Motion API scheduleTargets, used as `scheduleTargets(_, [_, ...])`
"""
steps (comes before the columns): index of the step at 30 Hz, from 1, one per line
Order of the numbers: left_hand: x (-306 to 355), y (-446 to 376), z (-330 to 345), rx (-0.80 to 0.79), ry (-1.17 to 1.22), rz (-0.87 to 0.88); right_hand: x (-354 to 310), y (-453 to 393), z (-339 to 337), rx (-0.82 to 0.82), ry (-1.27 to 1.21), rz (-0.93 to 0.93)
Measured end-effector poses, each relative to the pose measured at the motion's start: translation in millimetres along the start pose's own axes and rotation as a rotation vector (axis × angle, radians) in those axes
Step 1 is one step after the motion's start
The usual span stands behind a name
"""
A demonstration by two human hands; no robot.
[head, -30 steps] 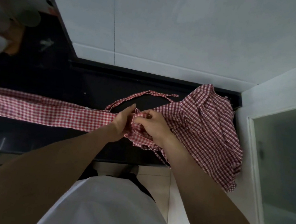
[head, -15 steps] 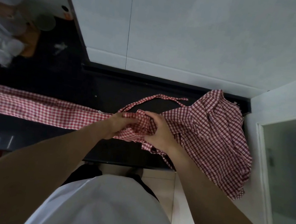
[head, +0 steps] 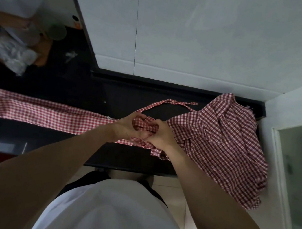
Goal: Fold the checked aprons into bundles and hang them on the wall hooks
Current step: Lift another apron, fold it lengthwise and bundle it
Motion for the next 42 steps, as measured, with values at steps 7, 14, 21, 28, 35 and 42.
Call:
scheduleTargets(7, [8, 5, -35, 0.465, -0.455, -0.029, 1, 1, 3, 0.029, -0.027, -0.082])
scheduleTargets(14, [2, 2, -20, 0.168, -0.442, -0.070, 12, 9, -2, 0.006, -0.303, -0.081])
scheduleTargets(21, [23, 5, -31, 0.319, -0.563, -0.075, 14, -1, 4, -0.193, -0.211, -0.001])
scheduleTargets(28, [23, -2, -26, 0.358, -0.534, -0.096, 11, -1, 6, -0.230, -0.203, -0.013])
scheduleTargets(35, [-19, 18, -55, 0.472, -0.372, -0.226, 19, -2, 10, -0.082, -0.077, -0.081])
scheduleTargets(42, [-36, 25, -67, 0.643, -0.707, -0.311, 7, 5, 11, 0.151, 0.116, -0.133])
Point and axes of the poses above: each hand's wrist, its own y-axis away from the middle knuckle, its own z-axis out of the palm, x = y × z, the point moved 9 cm from there along -y, towards the middle knuckle, and after that the axes turned 9 degrees about -x, right-handed, at the moved point
